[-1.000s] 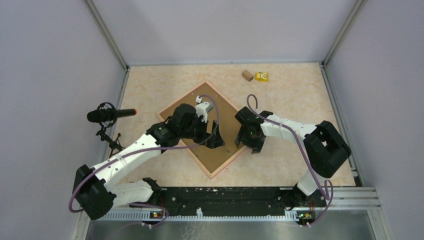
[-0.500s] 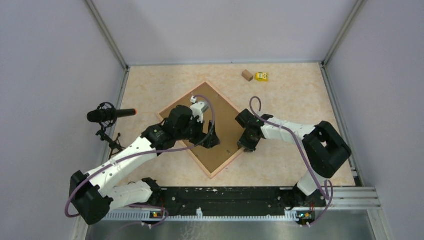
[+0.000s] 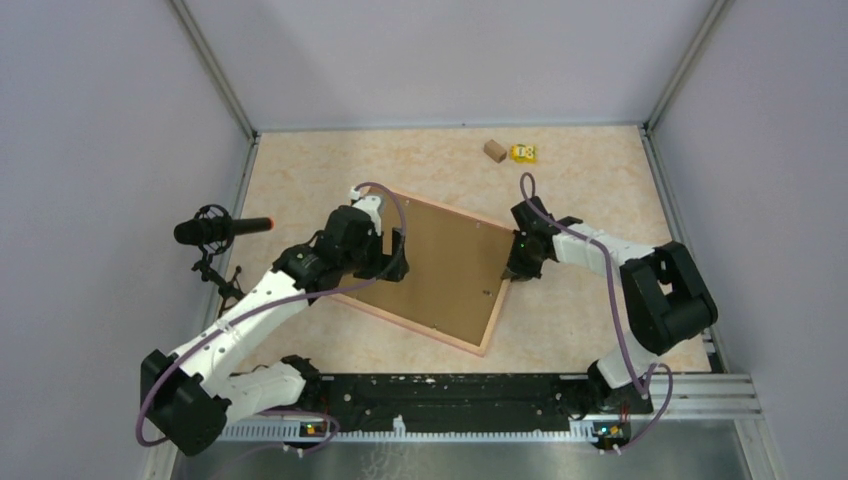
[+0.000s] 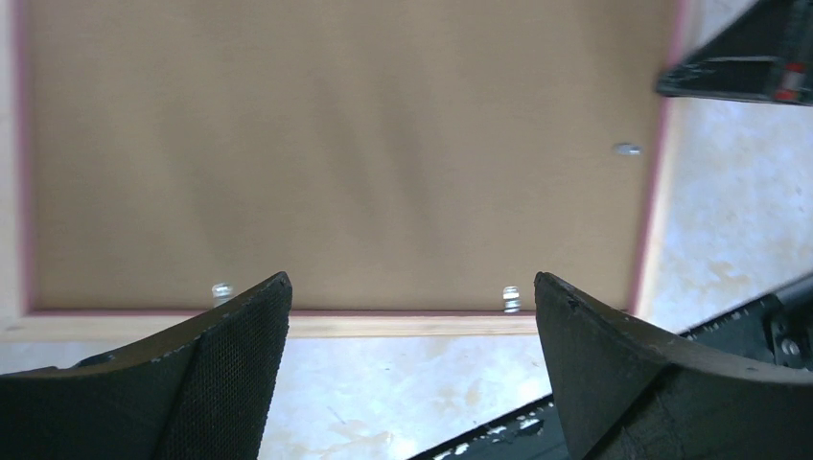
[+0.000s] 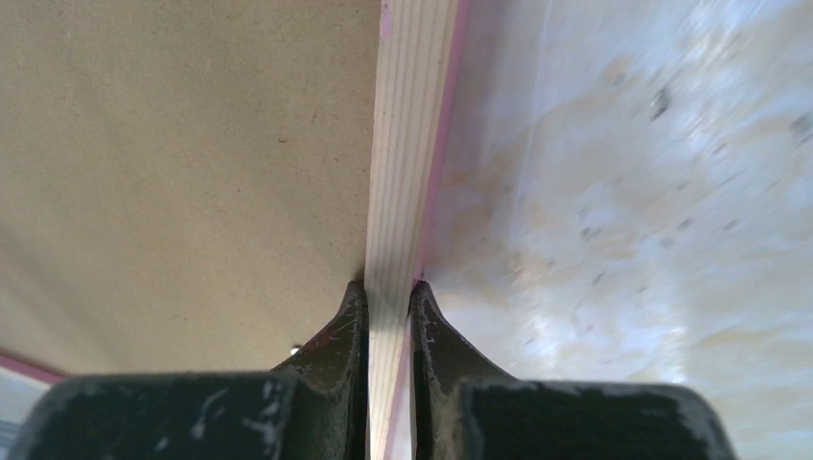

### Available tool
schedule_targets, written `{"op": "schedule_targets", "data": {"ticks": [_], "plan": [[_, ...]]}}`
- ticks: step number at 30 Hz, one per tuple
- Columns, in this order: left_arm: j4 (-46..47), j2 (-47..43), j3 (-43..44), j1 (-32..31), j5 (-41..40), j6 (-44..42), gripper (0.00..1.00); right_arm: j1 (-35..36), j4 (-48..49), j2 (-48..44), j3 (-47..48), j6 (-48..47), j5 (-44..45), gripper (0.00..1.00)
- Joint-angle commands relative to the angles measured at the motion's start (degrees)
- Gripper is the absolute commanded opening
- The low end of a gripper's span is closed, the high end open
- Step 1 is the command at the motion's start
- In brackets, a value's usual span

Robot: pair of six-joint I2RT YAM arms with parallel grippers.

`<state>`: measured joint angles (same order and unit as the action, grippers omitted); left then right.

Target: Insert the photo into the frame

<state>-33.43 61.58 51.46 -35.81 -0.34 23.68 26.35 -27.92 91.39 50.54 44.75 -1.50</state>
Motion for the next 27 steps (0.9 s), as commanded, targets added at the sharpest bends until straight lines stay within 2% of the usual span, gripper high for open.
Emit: {"op": "schedule_targets", "data": {"ticks": [1, 4, 8, 13, 14, 18, 21, 27], "plan": [[-2.81, 1.32, 1.39, 7.25, -1.76, -0.22, 0.99, -2.78, -4.48, 5.9, 2.38, -18.26, 14.06, 0.0], [-2.04, 3.57, -0.75, 15.45, 2.76, -0.36, 0.99, -2.79, -5.3, 7.19, 6.23, -26.32, 17.76, 0.0], [-1.17, 8.1, -2.84, 22.58, 6.69, -0.36, 0.99, -2.74, -2.72, 7.88, 8.37, -34.69, 20.14, 0.0], [0.47, 14.72, -3.64, 27.33, 9.94, -1.95, 0.98, -3.25, -2.2, 9.4, 11.28, -34.84, 17.2, 0.0], [0.09, 16.16, -2.98, 27.57, 9.21, -2.77, 0.98, -3.22, -3.15, 9.27, 12.26, -33.38, 17.19, 0.05], [-1.79, 20.84, -0.93, 28.37, 7.71, -4.26, 0.98, -3.23, -6.68, 6.64, 12.74, -25.0, 15.52, 0.55], [0.3, 21.6, -2.4, 28.5, 8.48, -4.17, 0.98, -3.23, -7.65, 3.72, 10.92, -18.52, 11.74, 0.59], [0.97, 23.72, -2.38, 28.69, 10.31, -4.09, 0.98, -2.62, -7.49, 0.61, 6.48, -5.99, 7.24, 0.56]]}}
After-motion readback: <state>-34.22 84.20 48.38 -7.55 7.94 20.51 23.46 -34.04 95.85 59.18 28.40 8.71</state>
